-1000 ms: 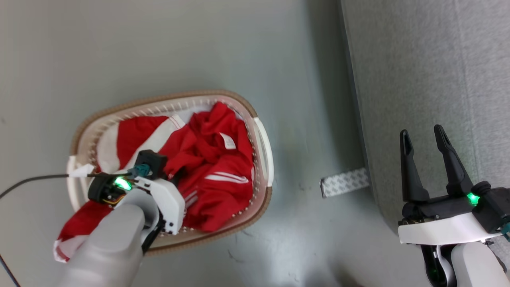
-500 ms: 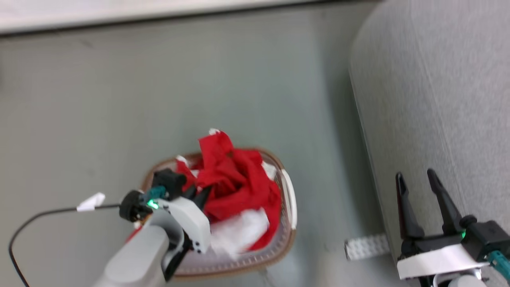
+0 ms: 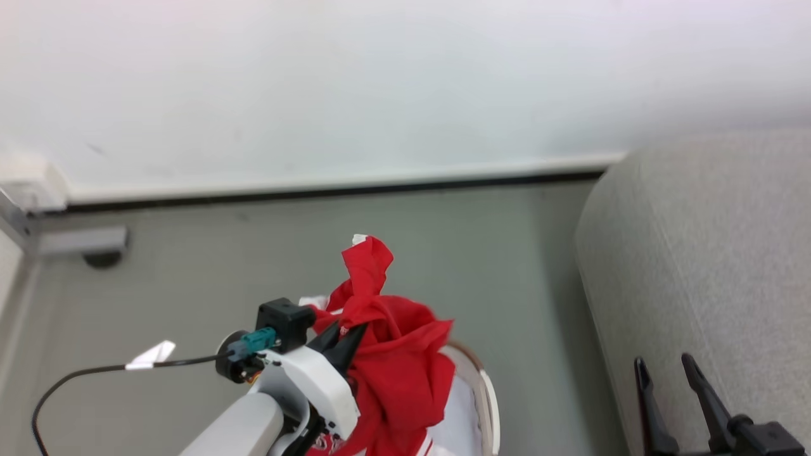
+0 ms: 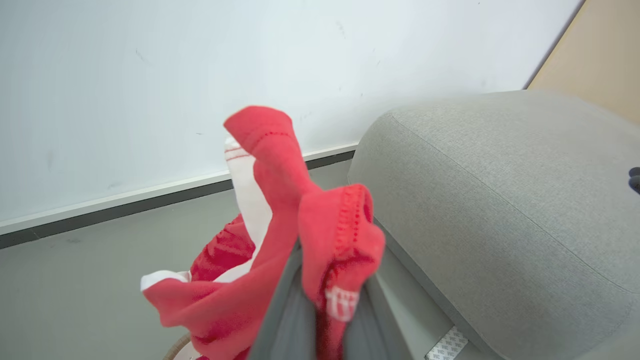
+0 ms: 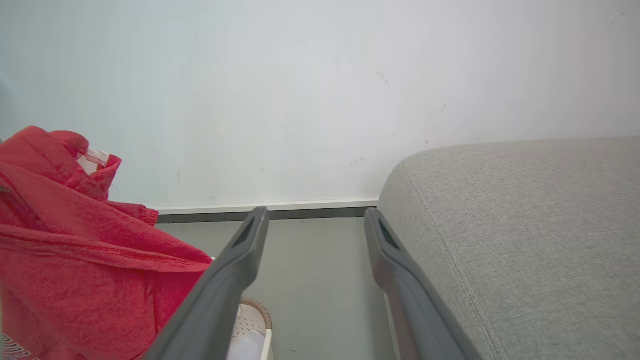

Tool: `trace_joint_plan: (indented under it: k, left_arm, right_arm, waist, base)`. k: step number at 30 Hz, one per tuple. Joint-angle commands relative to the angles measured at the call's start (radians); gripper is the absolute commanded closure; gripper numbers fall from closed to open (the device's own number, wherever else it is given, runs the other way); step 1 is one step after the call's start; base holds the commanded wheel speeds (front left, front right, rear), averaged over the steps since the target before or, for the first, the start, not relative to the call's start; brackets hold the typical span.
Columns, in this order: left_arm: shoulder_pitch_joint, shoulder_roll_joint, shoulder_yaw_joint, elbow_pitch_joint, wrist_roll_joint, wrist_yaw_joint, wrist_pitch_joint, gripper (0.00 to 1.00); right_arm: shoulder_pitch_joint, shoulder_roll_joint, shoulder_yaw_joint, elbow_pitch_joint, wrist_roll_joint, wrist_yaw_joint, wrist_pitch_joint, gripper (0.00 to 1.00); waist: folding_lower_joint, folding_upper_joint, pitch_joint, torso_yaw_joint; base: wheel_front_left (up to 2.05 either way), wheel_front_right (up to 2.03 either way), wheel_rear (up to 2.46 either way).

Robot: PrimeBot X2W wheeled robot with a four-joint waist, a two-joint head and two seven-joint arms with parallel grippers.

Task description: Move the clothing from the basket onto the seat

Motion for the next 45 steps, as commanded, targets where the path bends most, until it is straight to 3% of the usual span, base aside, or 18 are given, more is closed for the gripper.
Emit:
trace_joint_plan:
  k: [1, 14, 26, 37, 45]
  left_arm:
    - [0.018, 0.014, 0.006, -0.039, -0.016, 0.006, 0.009, 1.0]
    - [0.051, 0.128, 0.044, -0.323, -0.062, 0.045, 0.13, 1.0]
    - [0.072, 0.161, 0.028, -0.426, -0.073, 0.057, 0.183, 1.0]
    - [0.077, 0.157, -0.001, -0.445, -0.067, 0.054, 0.202, 1.0]
    - [0.062, 0.148, -0.04, -0.473, -0.053, 0.043, 0.226, 1.0]
  right_arm:
    - [0.025, -0.003, -0.005, 0.001, -0.006, -0.002, 0.0, 0.0]
    - [0.058, -0.002, -0.001, -0.018, 0.004, -0.002, 0.0, 0.0]
    - [0.009, -0.063, 0.072, -0.063, -0.001, -0.002, 0.0, 0.0]
    - [-0.179, -0.274, 0.479, -0.071, 0.07, -0.002, 0.0, 0.0]
    - [-0.392, -0.332, 0.76, -0.023, 0.14, -0.002, 0.012, 0.0]
  waist:
    - [0.0004, 0.0, -0.08, 0.017]
    - [0.0004, 0.0, -0.134, -0.001]
    - [0.0004, 0.0, -0.123, -0.019]
    - [0.0004, 0.0, -0.121, -0.032]
    - [0.0004, 0.0, -0.125, -0.027]
  base:
    - [0.0, 0.0, 0.0]
    - [0.0, 0.0, 0.0]
    - [0.0, 0.0, 0.0]
    - [0.0, 0.0, 0.0]
    - [0.0, 0.0, 0.0]
